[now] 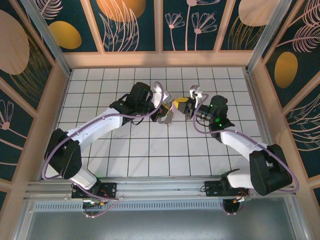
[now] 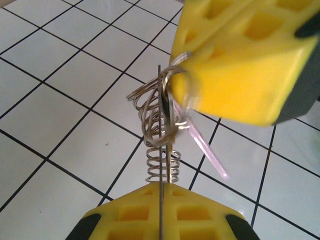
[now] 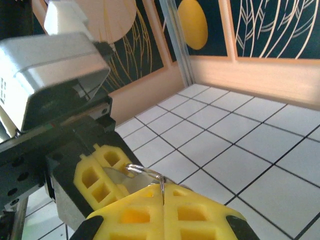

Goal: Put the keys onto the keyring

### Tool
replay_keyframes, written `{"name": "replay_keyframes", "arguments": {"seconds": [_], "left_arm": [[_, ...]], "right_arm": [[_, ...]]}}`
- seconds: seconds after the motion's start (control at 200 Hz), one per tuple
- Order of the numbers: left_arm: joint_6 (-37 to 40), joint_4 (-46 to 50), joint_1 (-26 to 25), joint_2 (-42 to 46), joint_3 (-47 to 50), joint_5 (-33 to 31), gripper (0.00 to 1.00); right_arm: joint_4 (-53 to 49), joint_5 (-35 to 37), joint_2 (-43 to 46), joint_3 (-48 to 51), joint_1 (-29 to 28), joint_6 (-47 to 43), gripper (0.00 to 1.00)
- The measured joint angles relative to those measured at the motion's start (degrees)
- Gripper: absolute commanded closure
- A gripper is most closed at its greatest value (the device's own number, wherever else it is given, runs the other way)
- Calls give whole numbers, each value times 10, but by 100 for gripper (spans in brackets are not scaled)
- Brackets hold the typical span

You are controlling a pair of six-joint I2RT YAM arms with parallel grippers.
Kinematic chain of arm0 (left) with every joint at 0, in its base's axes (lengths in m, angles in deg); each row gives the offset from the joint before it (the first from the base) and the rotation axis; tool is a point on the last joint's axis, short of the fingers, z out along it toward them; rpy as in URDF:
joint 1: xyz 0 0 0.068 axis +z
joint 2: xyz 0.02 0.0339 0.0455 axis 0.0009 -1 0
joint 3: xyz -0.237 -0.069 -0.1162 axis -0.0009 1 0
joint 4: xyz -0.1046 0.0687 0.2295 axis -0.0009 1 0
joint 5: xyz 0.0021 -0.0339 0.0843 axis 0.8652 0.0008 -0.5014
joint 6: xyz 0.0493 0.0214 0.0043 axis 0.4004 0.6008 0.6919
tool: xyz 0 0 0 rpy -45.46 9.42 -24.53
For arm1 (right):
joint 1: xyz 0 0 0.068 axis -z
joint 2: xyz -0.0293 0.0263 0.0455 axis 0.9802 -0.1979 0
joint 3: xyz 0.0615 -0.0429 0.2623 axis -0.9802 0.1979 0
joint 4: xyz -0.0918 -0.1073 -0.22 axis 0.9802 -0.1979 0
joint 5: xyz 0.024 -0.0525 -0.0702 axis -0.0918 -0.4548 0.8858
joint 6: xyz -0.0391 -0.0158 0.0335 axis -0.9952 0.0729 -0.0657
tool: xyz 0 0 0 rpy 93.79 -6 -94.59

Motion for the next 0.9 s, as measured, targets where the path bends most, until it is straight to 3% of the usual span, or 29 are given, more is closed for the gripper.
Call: {"name": "replay_keyframes", "arguments": {"seconds": [0.902], "left_arm": [[-13,-22,-16,24,24,-1,100]], "right_arm": [[6,-45,59,50,22,8,100]]}}
